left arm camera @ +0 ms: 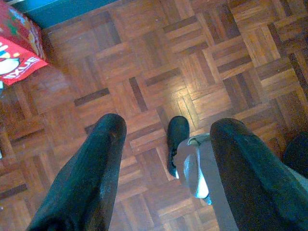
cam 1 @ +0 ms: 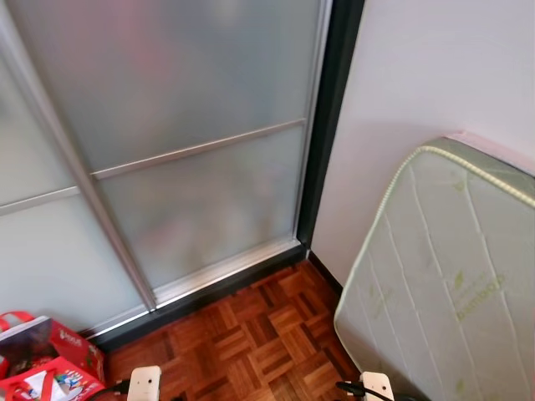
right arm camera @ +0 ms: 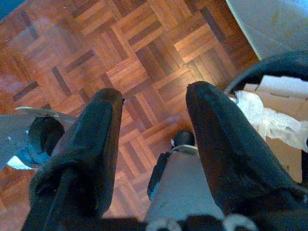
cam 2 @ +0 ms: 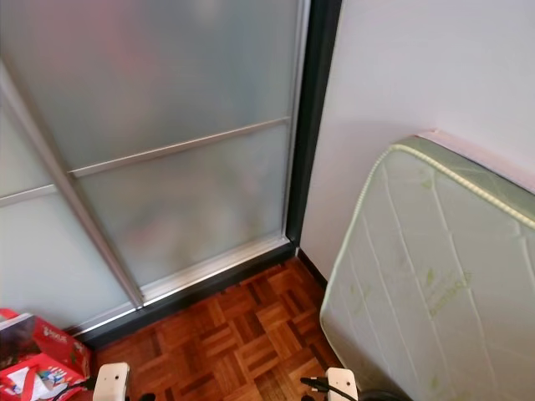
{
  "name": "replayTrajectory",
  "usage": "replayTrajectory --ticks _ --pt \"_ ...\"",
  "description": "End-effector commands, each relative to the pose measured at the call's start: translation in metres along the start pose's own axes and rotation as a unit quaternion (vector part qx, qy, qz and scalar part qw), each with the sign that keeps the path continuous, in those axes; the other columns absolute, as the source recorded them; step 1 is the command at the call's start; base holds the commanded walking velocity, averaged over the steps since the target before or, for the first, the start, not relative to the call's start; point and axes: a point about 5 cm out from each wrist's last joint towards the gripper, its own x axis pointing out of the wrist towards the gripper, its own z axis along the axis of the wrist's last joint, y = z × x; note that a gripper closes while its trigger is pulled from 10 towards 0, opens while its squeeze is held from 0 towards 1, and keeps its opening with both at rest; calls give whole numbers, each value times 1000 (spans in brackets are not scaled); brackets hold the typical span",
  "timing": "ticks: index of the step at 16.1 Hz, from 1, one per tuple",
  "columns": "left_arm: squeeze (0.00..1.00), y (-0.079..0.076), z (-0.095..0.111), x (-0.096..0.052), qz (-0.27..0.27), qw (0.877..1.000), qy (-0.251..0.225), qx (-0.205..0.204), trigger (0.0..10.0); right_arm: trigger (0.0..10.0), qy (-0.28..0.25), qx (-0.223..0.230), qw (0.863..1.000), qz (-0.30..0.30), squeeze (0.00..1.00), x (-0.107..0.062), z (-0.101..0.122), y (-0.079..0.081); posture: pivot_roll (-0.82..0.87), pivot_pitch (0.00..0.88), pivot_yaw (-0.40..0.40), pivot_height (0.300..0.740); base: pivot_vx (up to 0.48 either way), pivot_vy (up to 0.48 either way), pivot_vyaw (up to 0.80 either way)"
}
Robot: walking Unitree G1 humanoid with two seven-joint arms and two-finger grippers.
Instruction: Clean up the room
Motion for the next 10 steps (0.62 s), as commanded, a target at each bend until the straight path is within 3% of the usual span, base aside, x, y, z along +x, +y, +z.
replayTrajectory --ticks 1,3,5,10 --pt "0 0 -2 0 -2 1000 7 6 10000 10000 3 2 1000 -2 0 0 -1 -2 97 0 -27 740 0 0 0" --pt "0 -1 -2 0 -3 1000 8 8 10000 10000 5 -6 1000 6 0 -1 -1 -1 98 0 -28 740 0 0 0" --pt "0 -1 -3 0 -4 1000 8 8 10000 10000 2 -12 1000 2 0 -1 0 -2 99 0 -29 740 0 0 800" --pt "0 -1 -2 0 -5 1000 8 10 10000 10000 4 -1 1000 -2 0 -1 -1 -3 98 0 -31 740 0 0 0"
